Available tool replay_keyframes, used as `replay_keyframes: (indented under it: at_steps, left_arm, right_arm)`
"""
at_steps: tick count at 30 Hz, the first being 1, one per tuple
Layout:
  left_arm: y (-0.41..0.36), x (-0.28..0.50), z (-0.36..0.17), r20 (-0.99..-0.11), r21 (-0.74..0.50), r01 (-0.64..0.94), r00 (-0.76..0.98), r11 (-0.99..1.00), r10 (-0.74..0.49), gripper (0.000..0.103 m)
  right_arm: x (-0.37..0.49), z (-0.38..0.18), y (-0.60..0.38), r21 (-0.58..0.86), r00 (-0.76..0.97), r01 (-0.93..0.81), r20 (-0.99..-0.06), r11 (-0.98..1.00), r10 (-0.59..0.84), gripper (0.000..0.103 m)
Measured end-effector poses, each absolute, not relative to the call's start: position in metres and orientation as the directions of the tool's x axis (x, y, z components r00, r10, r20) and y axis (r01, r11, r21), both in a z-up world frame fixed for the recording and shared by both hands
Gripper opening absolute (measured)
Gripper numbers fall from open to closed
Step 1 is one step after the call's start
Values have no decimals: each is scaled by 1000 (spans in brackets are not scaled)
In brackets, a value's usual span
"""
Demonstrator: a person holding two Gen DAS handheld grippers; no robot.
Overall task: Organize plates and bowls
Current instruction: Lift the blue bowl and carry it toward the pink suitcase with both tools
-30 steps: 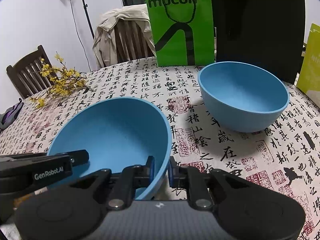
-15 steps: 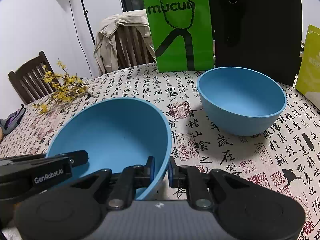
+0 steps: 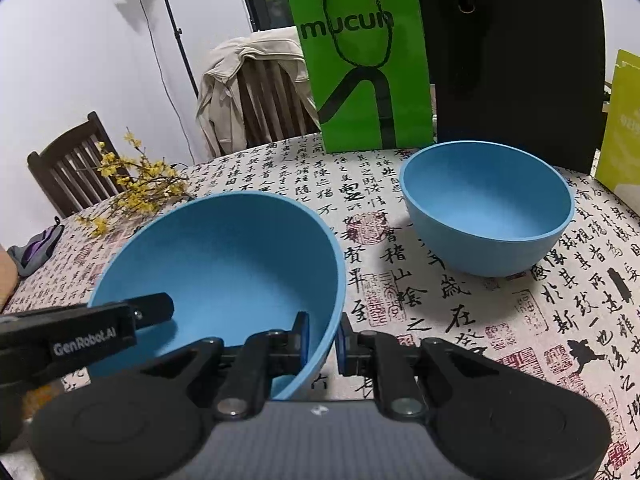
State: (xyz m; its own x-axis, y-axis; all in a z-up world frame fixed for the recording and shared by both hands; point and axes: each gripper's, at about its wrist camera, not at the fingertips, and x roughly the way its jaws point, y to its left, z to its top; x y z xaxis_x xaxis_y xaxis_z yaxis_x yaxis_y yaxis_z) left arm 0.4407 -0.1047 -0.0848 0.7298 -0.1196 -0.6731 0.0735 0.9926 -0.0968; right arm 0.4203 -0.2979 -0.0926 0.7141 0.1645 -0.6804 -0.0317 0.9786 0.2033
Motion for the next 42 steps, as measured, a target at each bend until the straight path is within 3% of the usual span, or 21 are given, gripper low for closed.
replay_keyframes:
  at_steps: [17,42]
  left_arm:
    - [-96,415,-67,-648,-71,8,760,997,-52,18]
    - [-64,366,-36,-601,-100,-11,798,995,-51,18]
  right_arm:
    - [406,-79,-288,221,735,-96,-642,971,219,13]
    - [369,-47,-257,199,757,-139,-610,970,234,13]
